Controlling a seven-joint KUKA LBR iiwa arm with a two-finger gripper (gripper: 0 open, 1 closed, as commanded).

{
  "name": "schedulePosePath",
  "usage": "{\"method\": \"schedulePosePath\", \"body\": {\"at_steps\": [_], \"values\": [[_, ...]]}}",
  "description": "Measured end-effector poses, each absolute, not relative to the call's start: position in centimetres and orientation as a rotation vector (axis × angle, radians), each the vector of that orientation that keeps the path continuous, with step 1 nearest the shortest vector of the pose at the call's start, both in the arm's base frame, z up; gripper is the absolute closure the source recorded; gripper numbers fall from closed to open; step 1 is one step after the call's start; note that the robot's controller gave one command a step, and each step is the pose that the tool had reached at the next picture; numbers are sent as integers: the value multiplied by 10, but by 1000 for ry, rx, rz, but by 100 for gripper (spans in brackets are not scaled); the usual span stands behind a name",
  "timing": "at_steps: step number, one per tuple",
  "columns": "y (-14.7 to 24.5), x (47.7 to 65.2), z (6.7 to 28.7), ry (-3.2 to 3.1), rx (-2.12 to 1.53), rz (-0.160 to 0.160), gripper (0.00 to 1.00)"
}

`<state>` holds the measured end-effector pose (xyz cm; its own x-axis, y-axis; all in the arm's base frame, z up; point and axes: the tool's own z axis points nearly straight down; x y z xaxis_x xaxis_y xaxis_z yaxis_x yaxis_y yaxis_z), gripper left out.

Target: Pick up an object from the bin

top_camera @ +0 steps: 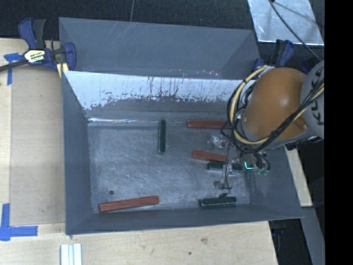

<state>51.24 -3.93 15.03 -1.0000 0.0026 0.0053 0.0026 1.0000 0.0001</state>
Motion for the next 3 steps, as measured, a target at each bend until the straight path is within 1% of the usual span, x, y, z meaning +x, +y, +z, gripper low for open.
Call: {"method": "schedulePosePath", "body": {"at_steps": [1, 2, 3], "values": [[-39, 514, 154, -3145, -2, 1, 0], [-86, 567, 100, -3141, 294, 4, 0], [-106, 572, 73, -3147, 87, 2, 0]]}}
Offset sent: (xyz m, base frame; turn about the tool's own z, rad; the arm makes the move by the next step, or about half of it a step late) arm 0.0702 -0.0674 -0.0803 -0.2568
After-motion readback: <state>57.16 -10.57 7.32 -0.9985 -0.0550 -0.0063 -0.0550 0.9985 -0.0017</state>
